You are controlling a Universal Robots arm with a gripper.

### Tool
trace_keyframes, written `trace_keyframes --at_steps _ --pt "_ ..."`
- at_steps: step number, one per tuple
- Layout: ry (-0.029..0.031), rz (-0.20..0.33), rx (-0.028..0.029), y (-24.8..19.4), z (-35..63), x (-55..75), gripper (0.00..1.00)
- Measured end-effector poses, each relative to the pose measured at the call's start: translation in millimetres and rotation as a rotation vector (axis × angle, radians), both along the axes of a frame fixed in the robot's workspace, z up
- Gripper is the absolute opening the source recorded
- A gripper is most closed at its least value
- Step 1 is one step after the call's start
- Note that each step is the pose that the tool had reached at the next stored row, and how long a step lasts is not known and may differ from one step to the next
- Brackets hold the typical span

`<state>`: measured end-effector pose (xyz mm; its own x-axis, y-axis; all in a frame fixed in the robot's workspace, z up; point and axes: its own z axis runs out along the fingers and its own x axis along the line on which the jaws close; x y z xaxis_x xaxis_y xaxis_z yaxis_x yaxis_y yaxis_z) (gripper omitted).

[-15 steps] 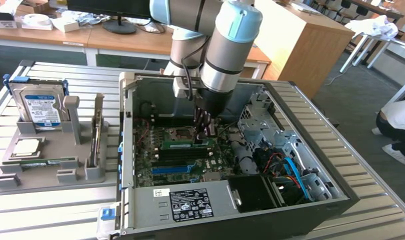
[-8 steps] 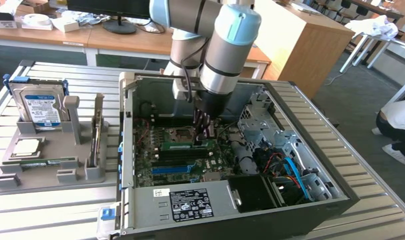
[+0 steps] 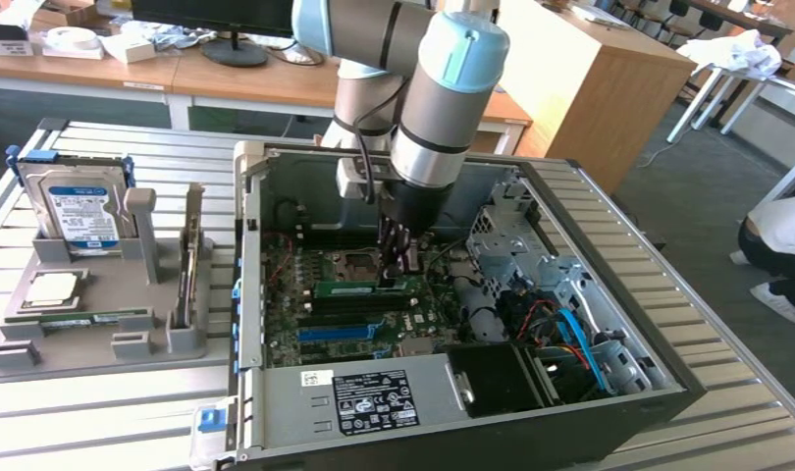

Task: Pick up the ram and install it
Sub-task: 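Insert the ram into the slot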

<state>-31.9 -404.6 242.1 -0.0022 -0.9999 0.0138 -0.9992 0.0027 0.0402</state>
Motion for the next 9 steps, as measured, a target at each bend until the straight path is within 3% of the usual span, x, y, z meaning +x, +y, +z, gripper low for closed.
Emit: trace_keyframes --at_steps 9 --pt "-0.0001 -0.001 0.0003 -4.0 -0.2 -0.1 0.12"
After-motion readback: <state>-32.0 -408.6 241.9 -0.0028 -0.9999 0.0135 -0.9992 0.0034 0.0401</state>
